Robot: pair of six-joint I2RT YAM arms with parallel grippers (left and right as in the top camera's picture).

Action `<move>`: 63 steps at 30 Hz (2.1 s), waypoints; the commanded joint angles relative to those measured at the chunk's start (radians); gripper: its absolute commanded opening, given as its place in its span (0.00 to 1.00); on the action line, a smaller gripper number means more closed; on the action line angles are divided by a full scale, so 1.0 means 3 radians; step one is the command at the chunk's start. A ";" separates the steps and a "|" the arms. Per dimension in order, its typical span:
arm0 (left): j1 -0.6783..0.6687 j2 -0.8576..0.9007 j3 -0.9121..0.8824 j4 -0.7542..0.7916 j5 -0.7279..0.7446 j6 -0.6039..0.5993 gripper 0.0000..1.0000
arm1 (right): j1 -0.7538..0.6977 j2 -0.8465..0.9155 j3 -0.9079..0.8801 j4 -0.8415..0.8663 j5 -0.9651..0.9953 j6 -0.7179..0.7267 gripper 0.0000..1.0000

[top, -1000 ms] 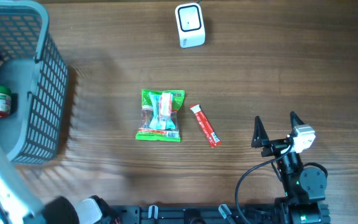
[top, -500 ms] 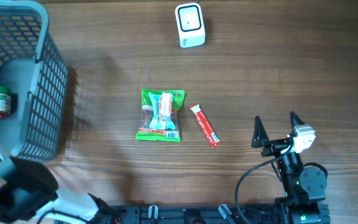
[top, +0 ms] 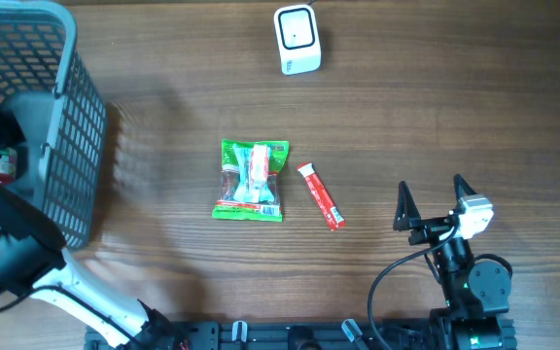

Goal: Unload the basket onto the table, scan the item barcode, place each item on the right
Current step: 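Reach the left gripper back into the basket and grasp the green-capped jar, then carry the jar out and set it beside the red packet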

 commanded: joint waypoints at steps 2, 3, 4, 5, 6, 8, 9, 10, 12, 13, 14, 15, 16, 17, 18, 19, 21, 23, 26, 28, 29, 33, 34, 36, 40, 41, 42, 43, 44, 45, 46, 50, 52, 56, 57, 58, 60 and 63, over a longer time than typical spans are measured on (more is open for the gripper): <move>0.0144 0.0198 0.0019 0.0109 0.0158 0.0060 0.90 | -0.0018 -0.0020 -0.0004 0.0009 0.0008 0.0052 1.00; 0.0158 0.0217 0.0019 0.0117 0.0198 0.0060 0.89 | -0.0018 -0.0020 -0.0004 0.0009 0.0008 0.0052 1.00; 0.0167 0.0247 0.0017 0.0126 0.0233 0.0060 0.88 | -0.0018 -0.0020 -0.0004 0.0009 0.0008 0.0051 1.00; 0.0179 0.0268 0.0017 0.0131 0.0280 0.0060 0.87 | -0.0018 -0.0020 -0.0004 0.0009 0.0008 0.0052 1.00; 0.0183 0.0304 0.0017 0.0134 0.0315 0.0060 0.85 | -0.0018 -0.0020 -0.0004 0.0009 0.0008 0.0052 1.00; 0.0189 0.0354 0.0005 0.0140 0.0387 0.0060 0.79 | -0.0018 -0.0020 -0.0004 0.0009 0.0008 0.0052 1.00; 0.0188 0.0366 -0.0009 0.0153 0.0416 0.0060 0.77 | -0.0018 -0.0020 -0.0004 0.0009 0.0008 0.0051 1.00; 0.0188 0.0378 -0.0038 0.0175 0.0456 0.0060 0.75 | -0.0018 -0.0020 -0.0004 0.0009 0.0008 0.0052 1.00; 0.0188 0.0379 -0.0083 0.0215 0.0509 0.0060 0.74 | -0.0018 -0.0020 -0.0004 0.0009 0.0008 0.0052 1.00; 0.0188 0.0379 -0.0095 0.0224 0.0534 0.0058 0.74 | -0.0018 -0.0020 -0.0004 0.0009 0.0008 0.0052 1.00; 0.0188 0.0379 -0.0100 0.0223 0.0551 0.0058 0.72 | -0.0018 -0.0020 -0.0004 0.0009 0.0008 0.0052 1.00; 0.0188 0.0379 -0.0100 0.0223 0.0557 0.0057 0.69 | -0.0018 -0.0020 -0.0004 0.0009 0.0008 0.0051 1.00; 0.0188 0.0379 -0.0100 0.0223 0.0557 0.0055 0.68 | -0.0018 -0.0020 -0.0004 0.0009 0.0008 0.0052 1.00; 0.0188 0.0379 -0.0100 0.0223 0.0557 0.0047 0.69 | -0.0018 -0.0020 -0.0004 0.0009 0.0008 0.0052 1.00; 0.0188 0.0379 -0.0100 0.0221 0.0557 0.0047 0.72 | -0.0018 -0.0020 -0.0004 0.0009 0.0008 0.0052 1.00; 0.0188 0.0379 -0.0100 0.0221 0.0557 0.0047 0.73 | -0.0018 -0.0020 -0.0004 0.0009 0.0008 0.0052 1.00; 0.0188 0.0379 -0.0108 0.0221 0.0559 0.0046 0.75 | -0.0018 -0.0020 -0.0004 0.0009 0.0008 0.0053 1.00; 0.0188 0.0380 -0.0120 0.0221 0.0570 0.0046 0.77 | -0.0018 -0.0020 -0.0004 0.0009 0.0008 0.0052 1.00; 0.0188 0.0387 -0.0164 0.0256 0.0585 0.0045 0.78 | -0.0018 -0.0020 -0.0004 0.0009 0.0008 0.0052 1.00; 0.0188 0.0387 -0.0178 0.0272 0.0590 0.0046 0.77 | -0.0018 -0.0020 -0.0004 0.0009 0.0008 0.0052 1.00; 0.0188 0.0387 -0.0178 0.0272 0.0594 0.0045 0.75 | -0.0018 -0.0020 -0.0004 0.0009 0.0008 0.0051 0.99; 0.0188 0.0390 -0.0182 0.0275 0.0594 0.0043 0.72 | -0.0018 -0.0020 -0.0004 0.0009 0.0008 0.0051 1.00; 0.0189 0.0390 -0.0182 0.0275 0.0595 0.0014 0.72 | -0.0018 -0.0020 -0.0004 0.0009 0.0006 0.0052 1.00; 0.0188 0.0395 -0.0182 0.0277 0.0596 -0.0081 0.73 | -0.0018 -0.0020 -0.0004 0.0009 0.0008 0.0053 1.00; 0.0188 0.0399 -0.0182 0.0296 0.0694 -0.0140 0.73 | -0.0018 -0.0020 -0.0004 0.0009 0.0008 0.0052 1.00; 0.0188 0.0399 -0.0182 0.0298 0.0703 -0.0141 0.72 | -0.0018 -0.0020 -0.0004 0.0009 0.0008 0.0052 1.00; 0.0188 0.0401 -0.0182 0.0299 0.0703 -0.0141 0.72 | -0.0018 -0.0020 -0.0004 0.0009 0.0008 0.0052 1.00; 0.0188 0.0411 -0.0182 0.0299 0.0703 -0.0141 0.73 | -0.0018 -0.0020 -0.0004 0.0009 0.0008 0.0052 1.00; 0.0188 0.0421 -0.0182 0.0295 0.0706 -0.0145 0.73 | -0.0018 -0.0020 -0.0004 0.0009 0.0008 0.0051 1.00; 0.0188 0.0437 -0.0195 0.0296 0.0704 -0.0182 0.75 | -0.0018 -0.0020 -0.0004 0.0009 0.0006 0.0052 1.00; 0.0188 0.0443 -0.0217 0.0314 0.0706 -0.0234 0.77 | -0.0018 -0.0020 -0.0004 0.0009 0.0008 0.0052 1.00; 0.0188 0.0446 -0.0308 0.0398 0.0704 -0.0243 0.64 | -0.0018 -0.0020 -0.0004 0.0009 0.0008 0.0052 1.00; 0.0188 0.0439 -0.0300 0.0413 0.0704 -0.0243 0.58 | -0.0018 -0.0020 -0.0004 0.0009 0.0008 0.0052 1.00; 0.0184 0.0380 -0.0298 0.0432 0.0707 -0.0342 0.53 | -0.0018 -0.0020 -0.0004 0.0009 0.0008 0.0052 1.00; 0.0184 0.0354 -0.0298 0.0435 0.0706 -0.0403 0.55 | -0.0018 -0.0020 -0.0004 0.0009 0.0008 0.0052 1.00; 0.0184 0.0328 -0.0298 0.0435 0.0708 -0.0430 0.54 | -0.0018 -0.0020 -0.0004 0.0009 0.0008 0.0052 1.00; 0.0172 0.0231 -0.0298 0.0434 0.0708 -0.0496 0.54 | -0.0018 -0.0020 -0.0004 0.0009 0.0008 0.0053 1.00; 0.0131 0.0020 -0.0298 0.0434 0.0718 -0.0573 0.55 | -0.0018 -0.0020 -0.0004 0.0009 0.0006 0.0052 0.99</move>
